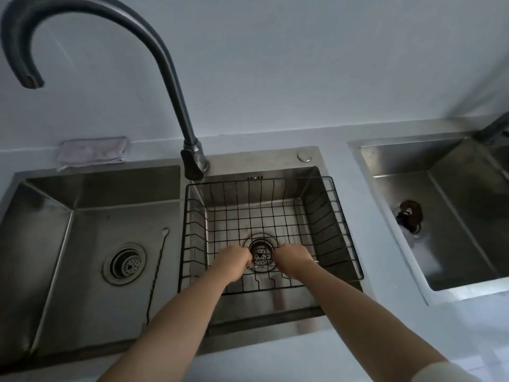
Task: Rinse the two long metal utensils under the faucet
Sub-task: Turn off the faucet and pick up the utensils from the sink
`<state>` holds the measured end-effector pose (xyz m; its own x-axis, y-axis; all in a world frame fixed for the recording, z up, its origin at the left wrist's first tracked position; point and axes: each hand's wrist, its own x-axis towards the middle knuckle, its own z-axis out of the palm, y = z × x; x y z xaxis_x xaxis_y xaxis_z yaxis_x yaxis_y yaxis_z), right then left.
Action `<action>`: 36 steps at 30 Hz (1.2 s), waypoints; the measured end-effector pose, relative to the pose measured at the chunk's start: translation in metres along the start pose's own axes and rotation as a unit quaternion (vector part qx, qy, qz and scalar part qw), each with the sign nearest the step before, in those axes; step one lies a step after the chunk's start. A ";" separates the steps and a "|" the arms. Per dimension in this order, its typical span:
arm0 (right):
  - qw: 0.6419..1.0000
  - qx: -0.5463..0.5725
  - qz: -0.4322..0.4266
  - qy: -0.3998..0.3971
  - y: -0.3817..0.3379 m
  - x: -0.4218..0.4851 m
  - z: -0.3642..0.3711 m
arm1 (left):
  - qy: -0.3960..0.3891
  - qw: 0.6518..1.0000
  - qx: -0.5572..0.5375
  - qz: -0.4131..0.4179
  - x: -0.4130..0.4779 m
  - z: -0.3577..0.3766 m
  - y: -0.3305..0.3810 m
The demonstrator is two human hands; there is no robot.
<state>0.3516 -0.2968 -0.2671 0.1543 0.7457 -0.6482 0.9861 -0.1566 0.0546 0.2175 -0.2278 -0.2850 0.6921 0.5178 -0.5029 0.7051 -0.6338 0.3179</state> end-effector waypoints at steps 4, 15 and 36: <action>1.000 -0.008 -0.002 0.005 0.000 0.003 0.004 | -0.009 1.000 0.016 0.002 0.003 0.008 0.003; 0.997 0.066 -0.010 0.029 -0.010 0.008 -0.024 | 0.070 0.996 -0.051 0.021 -0.019 -0.020 -0.017; 0.930 0.365 -0.032 0.037 -0.254 0.046 -0.069 | 0.053 0.998 -0.016 0.009 -0.054 -0.068 -0.231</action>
<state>0.1129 -0.1780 -0.2585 0.1265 0.8066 -0.5775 0.6938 -0.4880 -0.5296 0.0283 -0.0703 -0.2765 0.7160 0.5659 -0.4087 0.6958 -0.6259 0.3523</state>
